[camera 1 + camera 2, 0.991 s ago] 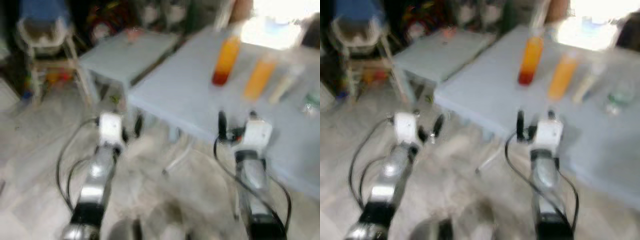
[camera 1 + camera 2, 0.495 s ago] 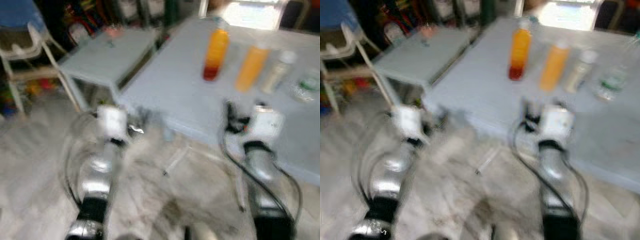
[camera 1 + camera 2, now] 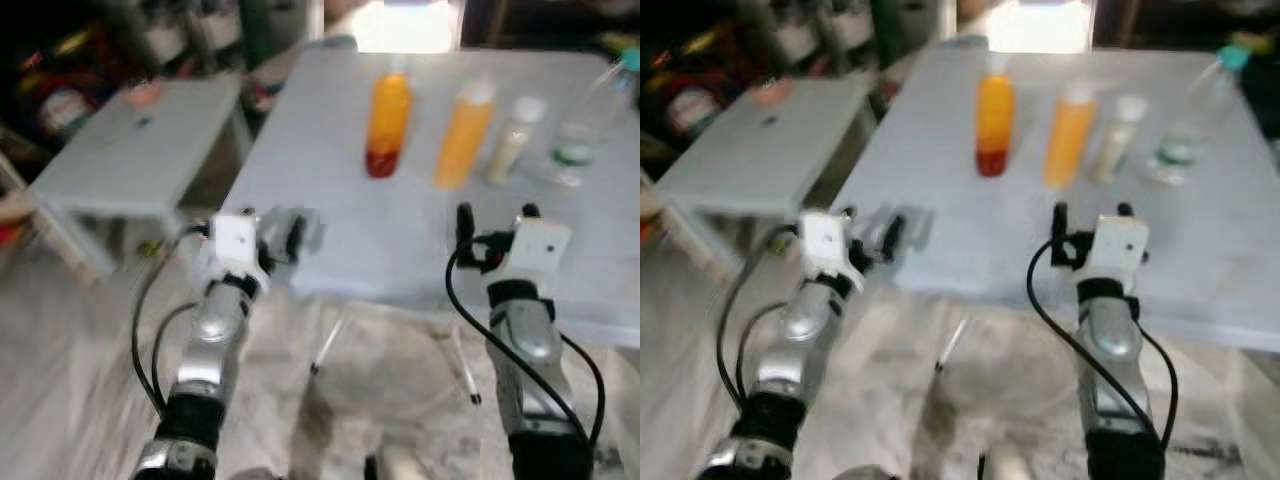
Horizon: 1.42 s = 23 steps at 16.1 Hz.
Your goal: Restocking fridge
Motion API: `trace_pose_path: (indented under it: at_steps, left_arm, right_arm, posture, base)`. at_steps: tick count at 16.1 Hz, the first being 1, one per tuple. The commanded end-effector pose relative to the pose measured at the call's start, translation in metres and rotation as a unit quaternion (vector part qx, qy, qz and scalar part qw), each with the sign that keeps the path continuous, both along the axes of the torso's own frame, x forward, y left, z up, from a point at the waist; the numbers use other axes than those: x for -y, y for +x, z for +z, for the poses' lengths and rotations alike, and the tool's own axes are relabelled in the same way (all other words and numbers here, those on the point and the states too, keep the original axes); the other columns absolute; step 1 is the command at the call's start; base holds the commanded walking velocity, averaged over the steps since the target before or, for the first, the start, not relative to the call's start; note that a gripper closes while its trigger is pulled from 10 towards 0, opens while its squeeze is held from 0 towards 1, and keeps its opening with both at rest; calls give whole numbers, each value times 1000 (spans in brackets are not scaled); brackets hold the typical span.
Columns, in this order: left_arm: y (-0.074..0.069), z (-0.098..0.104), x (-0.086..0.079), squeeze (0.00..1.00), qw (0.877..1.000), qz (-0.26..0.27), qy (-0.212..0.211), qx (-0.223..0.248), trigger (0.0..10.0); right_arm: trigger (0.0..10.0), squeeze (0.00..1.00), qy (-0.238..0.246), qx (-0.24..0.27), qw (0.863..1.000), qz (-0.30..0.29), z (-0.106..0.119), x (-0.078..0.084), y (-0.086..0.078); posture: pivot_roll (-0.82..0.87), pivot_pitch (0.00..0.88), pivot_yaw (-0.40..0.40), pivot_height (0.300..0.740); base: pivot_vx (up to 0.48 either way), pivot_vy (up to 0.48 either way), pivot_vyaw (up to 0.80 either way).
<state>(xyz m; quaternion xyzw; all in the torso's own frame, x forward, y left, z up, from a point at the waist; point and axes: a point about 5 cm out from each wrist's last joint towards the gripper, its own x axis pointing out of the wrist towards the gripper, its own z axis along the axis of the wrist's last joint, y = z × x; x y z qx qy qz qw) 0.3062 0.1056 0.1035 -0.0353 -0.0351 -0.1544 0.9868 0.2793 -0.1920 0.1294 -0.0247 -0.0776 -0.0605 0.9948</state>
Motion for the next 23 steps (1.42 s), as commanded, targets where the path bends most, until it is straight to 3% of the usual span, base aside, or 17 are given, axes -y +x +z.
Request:
trace_pose_path:
  at_steps: [1, 8, 13, 16, 19, 21, 23]
  left_arm:
    - [1, 2, -14, 0, 1000, 18, 10, 4, 10000]
    - [1, 3, -19, 0, 999, 44, 18, 4, 10000]
    - [-3, 6, -21, 0, 999, 32, 17, 14, 10000]
    - [-13, 10, -38, 0, 997, 72, 16, 19, 10000]
    - [-33, 0, -50, 0, 996, 91, 24, 0, 10000]
    - [-35, -2, -51, 0, 995, 92, 23, -6, 10000]
    - [-34, 1, -48, 0, 996, 89, 20, -4, 10000]
  right_arm:
    - [10000, 0, 0, 11, 1000, 24, 6, -15, 3]
    - [10000, 0, -24, 37, 997, 63, 21, -27, 14]
    - [10000, 0, -35, 61, 996, 46, 39, -13, 27]
    - [10000, 0, -32, 36, 998, 42, 22, -12, -2]
    - [10000, 0, -19, -24, 999, 36, -11, -13, -44]
    - [10000, 0, -17, -38, 999, 32, -18, -13, -55]
    - [10000, 0, -20, -37, 999, 30, -15, -14, -55]
  posture:
    - [-96, 61, 69, 740]
    - [-87, 64, 63, 740]
    - [-68, 66, 63, 740]
    - [-70, 66, 65, 740]
    - [-71, 63, 66, 740]
    - [-78, 63, 69, 740]
    - [-81, 60, 71, 740]
  base:
    - [0, 0, -800]
    - [0, 0, -114]
    - [0, 0, 0]
    - [0, 0, 0]
    - [0, 0, 0]
    - [122, 0, 0]
    - [341, 0, 0]
